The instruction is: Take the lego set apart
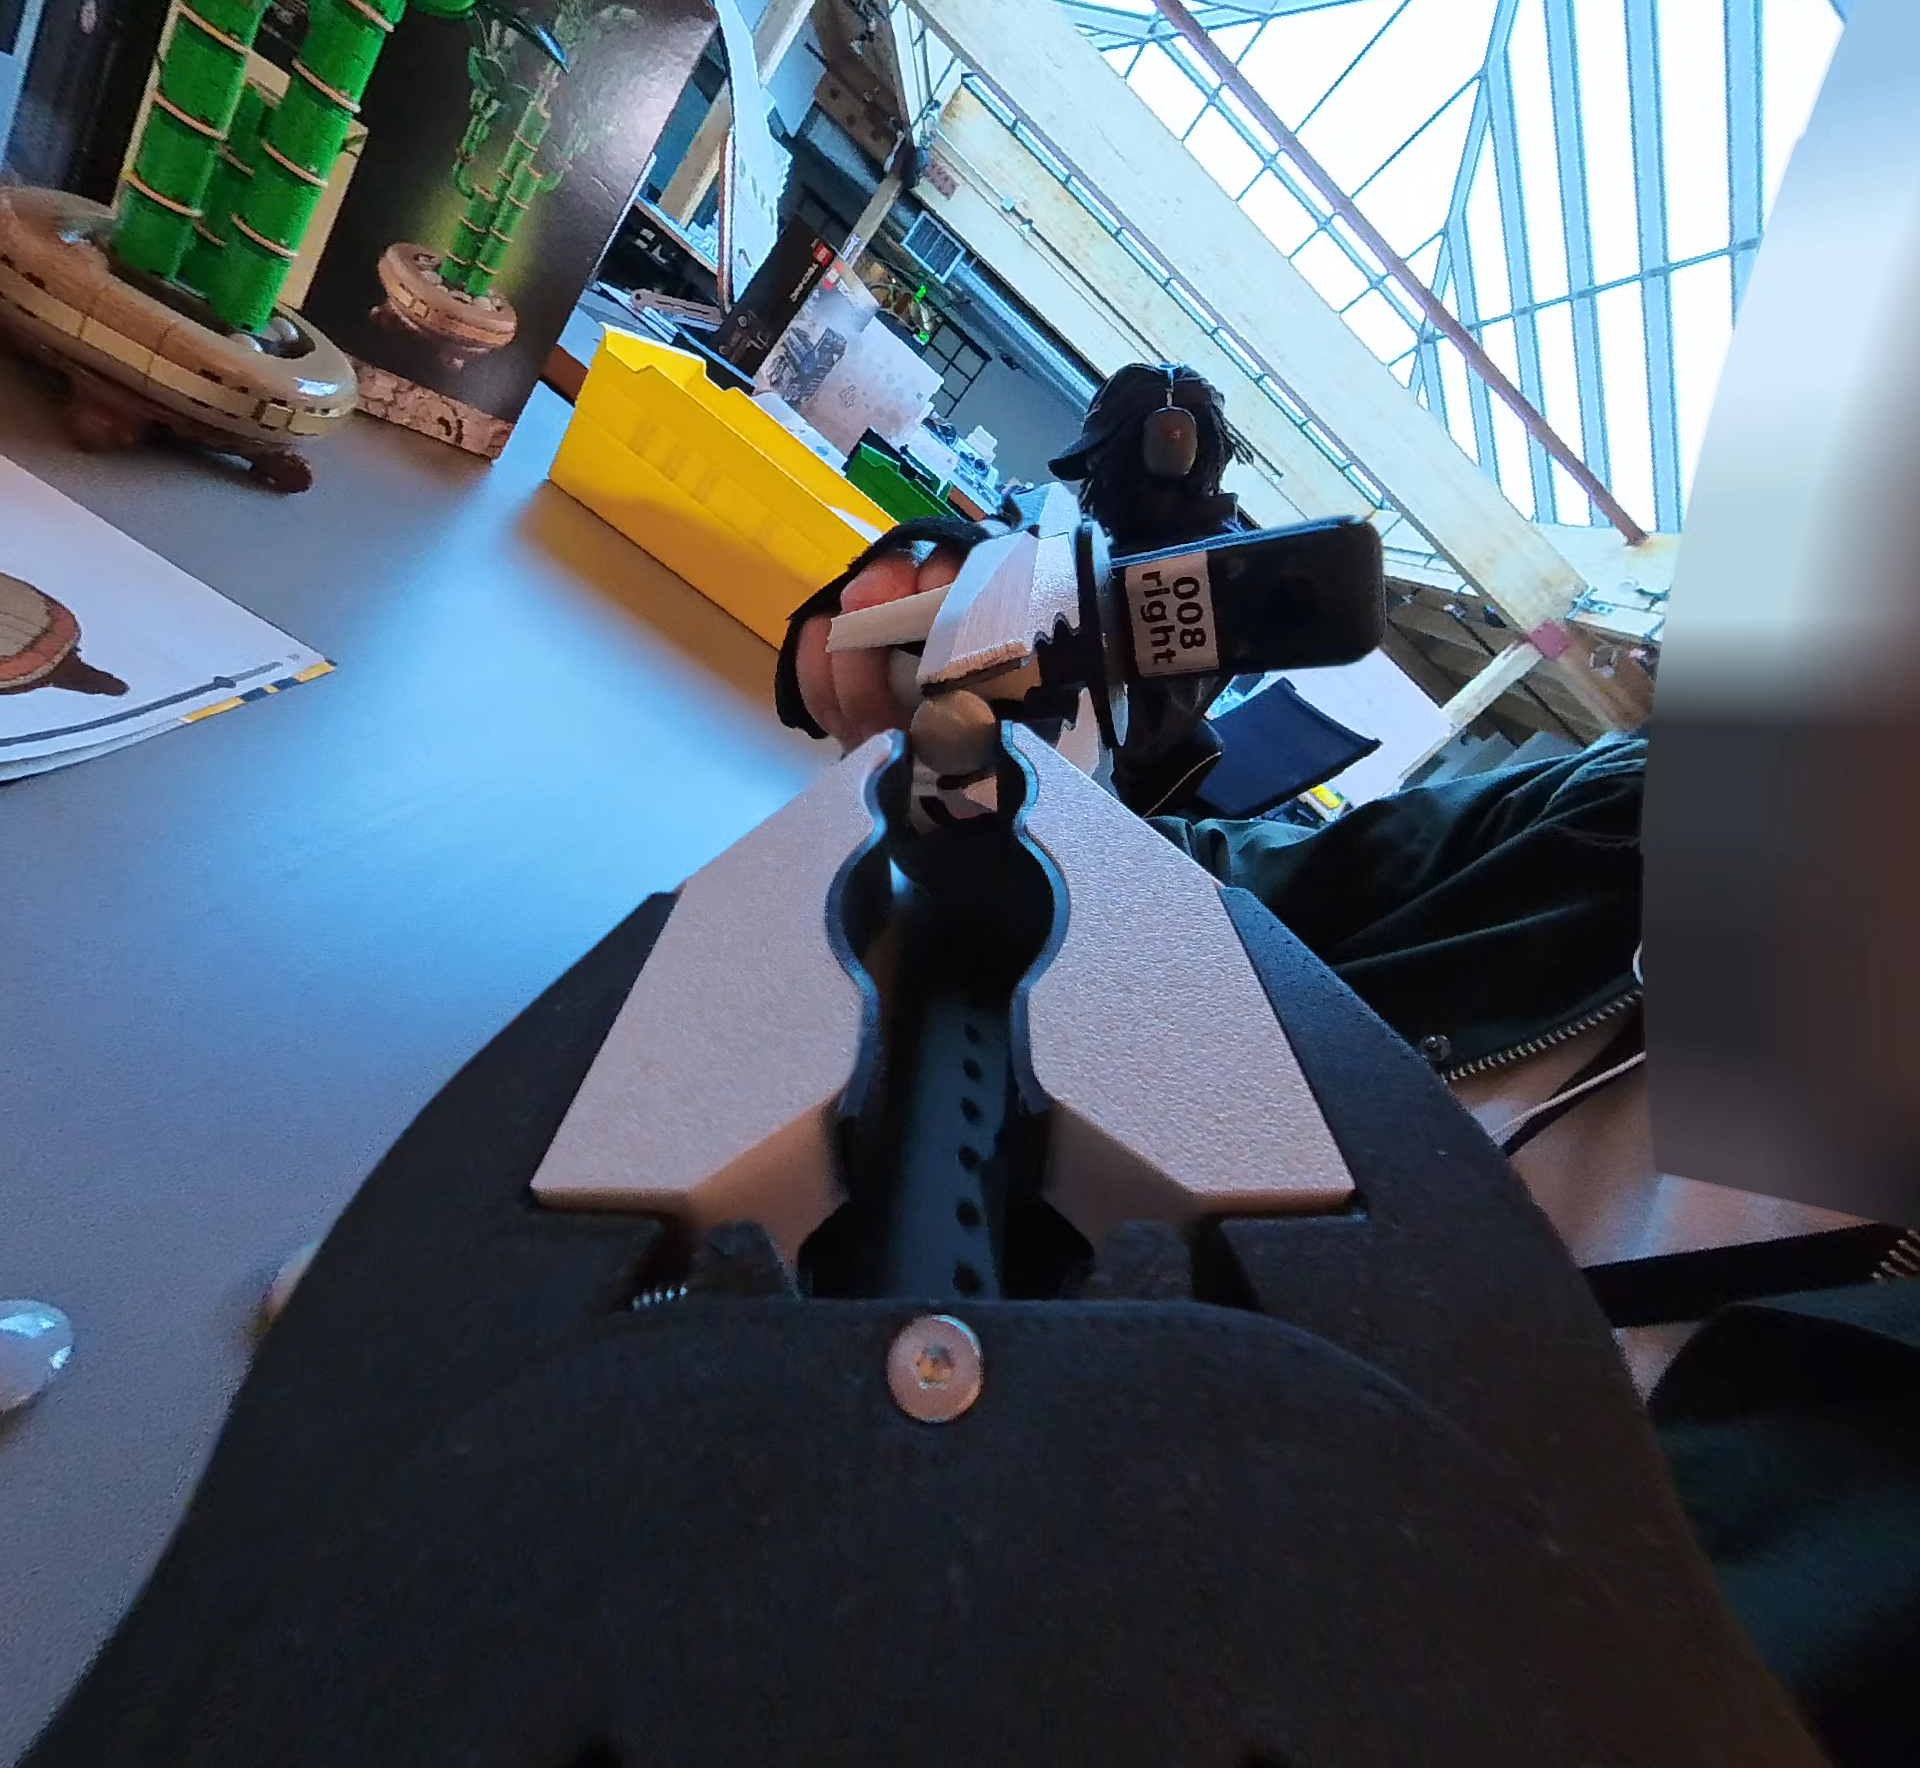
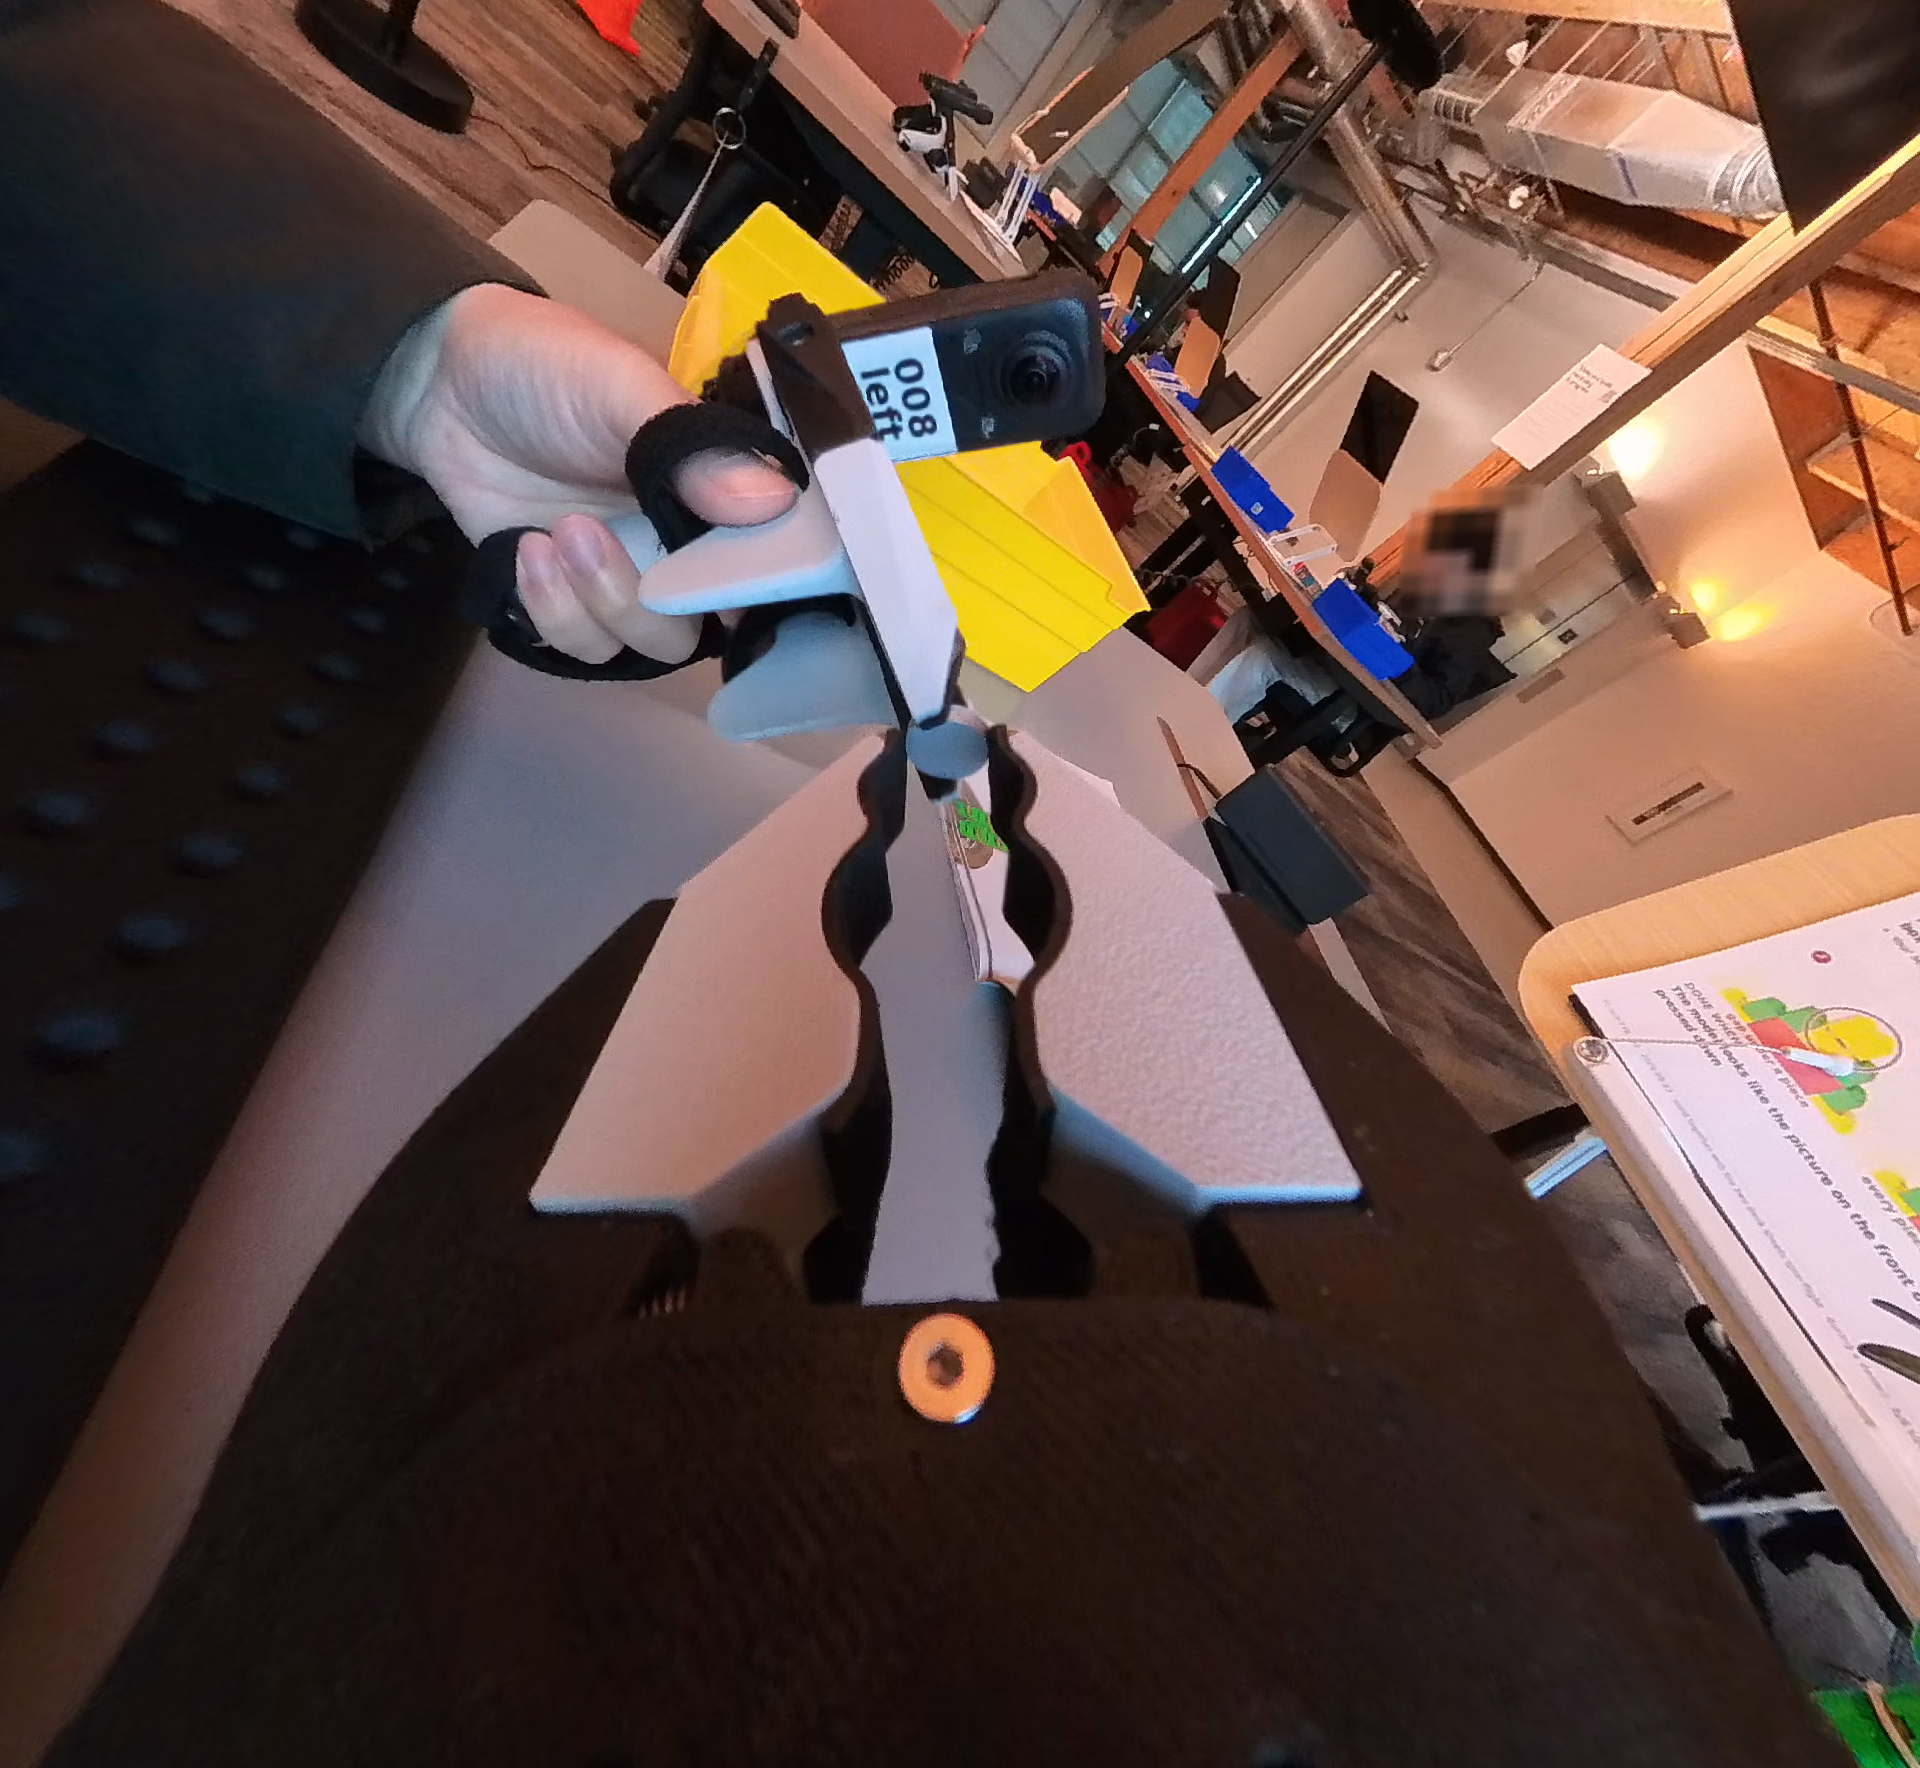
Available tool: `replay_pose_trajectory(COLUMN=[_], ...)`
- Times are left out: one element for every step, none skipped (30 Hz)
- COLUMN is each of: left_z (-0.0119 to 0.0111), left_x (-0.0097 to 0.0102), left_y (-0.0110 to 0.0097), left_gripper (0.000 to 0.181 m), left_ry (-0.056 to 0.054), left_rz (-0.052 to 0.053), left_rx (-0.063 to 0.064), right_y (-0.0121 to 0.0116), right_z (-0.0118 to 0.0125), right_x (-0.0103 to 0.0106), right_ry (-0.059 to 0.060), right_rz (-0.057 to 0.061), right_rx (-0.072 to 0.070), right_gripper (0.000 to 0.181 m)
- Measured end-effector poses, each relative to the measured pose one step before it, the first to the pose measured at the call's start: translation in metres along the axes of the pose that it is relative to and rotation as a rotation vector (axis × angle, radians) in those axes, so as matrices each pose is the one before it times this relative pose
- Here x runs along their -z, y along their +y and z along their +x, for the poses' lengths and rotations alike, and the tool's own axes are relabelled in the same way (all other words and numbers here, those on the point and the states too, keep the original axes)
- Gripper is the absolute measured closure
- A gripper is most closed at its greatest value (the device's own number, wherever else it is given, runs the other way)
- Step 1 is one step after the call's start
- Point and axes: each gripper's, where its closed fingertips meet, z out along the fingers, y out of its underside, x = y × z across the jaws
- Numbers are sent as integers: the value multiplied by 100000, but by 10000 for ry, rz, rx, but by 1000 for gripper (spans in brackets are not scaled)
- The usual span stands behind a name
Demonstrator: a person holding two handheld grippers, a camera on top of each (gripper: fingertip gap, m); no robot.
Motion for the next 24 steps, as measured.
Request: replay_pose_trajectory(left_z=[-27, -34, -43, -4, 29, -50, -163, -154, -73, 21, 32, -28, -89, -76, -13, 6, -121, -123, -104, -1, 2, 90, 21, -88], left_x=[1, -8, 16, 14, -24, -11, 1, 0, 5, -11, 3, 3, -11, 14, 7, 31, 62, 106, 94, 99, 34, 64, 26, 85], left_y=[10, -2, -47, -69, -44, -18, 24, -6, -41, -14, 42, 66, 140, 137, 135, 144, 111, 179, 85, 29, 83, -67, -9, -40], left_gripper=[168, 168, 168, 168, 168, 168, 168, 168, 169, 169, 169, 169, 169, 169, 169, 169, 169, 169, 169, 170, 169, 170, 170, 170], left_ry=[14, -1, -15, 11, 31, -20, -92, -105, -74, 4, 29, -9, -54, -59, -13, 6, -87, -80, -44, 43, 41, 74, -8, -97], left_rz=[18, 25, 43, 45, 30, 25, 10, 32, 64, 74, 24, -7, -35, -11, -27, -70, -31, -65, 15, 38, 4, 65, 34, 46], left_rx=[51, 30, 19, 37, 51, 27, -3, -39, -32, 37, 139, 128, 43, 53, 116, 99, 55, 5, 27, 49, 70, 79, -20, -38], right_y=[-2, 17, 11, -56, -104, 50, 195, 150, 67, -43, -7, 61, 139, 113, 26, 16, 138, 111, 92, -4, 11, -117, -28, 163], right_z=[-2, 17, 53, 68, 49, 32, 6, 29, 41, 2, -49, -77, -125, -128, -127, -154, -114, -193, -81, -64, -82, 38, 8, 76], right_x=[8, -8, -36, -61, -47, -12, -13, -26, -21, 48, 62, 36, 43, 28, 46, 27, -66, -76, -81, -46, 4, 8, -5, 87], right_ry=[2, 9, 40, 61, 70, 11, -31, 15, 32, -9, -68, -74, -109, -93, -99, -91, -65, -103, -21, -21, -50, 9, -15, 33], right_rz=[14, 24, 30, 34, 45, -56, -149, -125, -80, -24, -14, -11, -61, -76, -8, -1, -93, -72, -45, 7, -36, 70, 13, -79], right_rx=[58, 35, -31, -64, -3, -3, -41, 3, 74, 70, -8, -55, 37, 51, -40, 15, 60, 63, 7, -11, 16, -87, -30, 35], right_gripper=[166, 166, 166, 166, 166, 166, 166, 166, 166, 166, 166, 167, 166, 166, 166, 166, 166, 166, 166, 166, 166, 166, 166, 166])
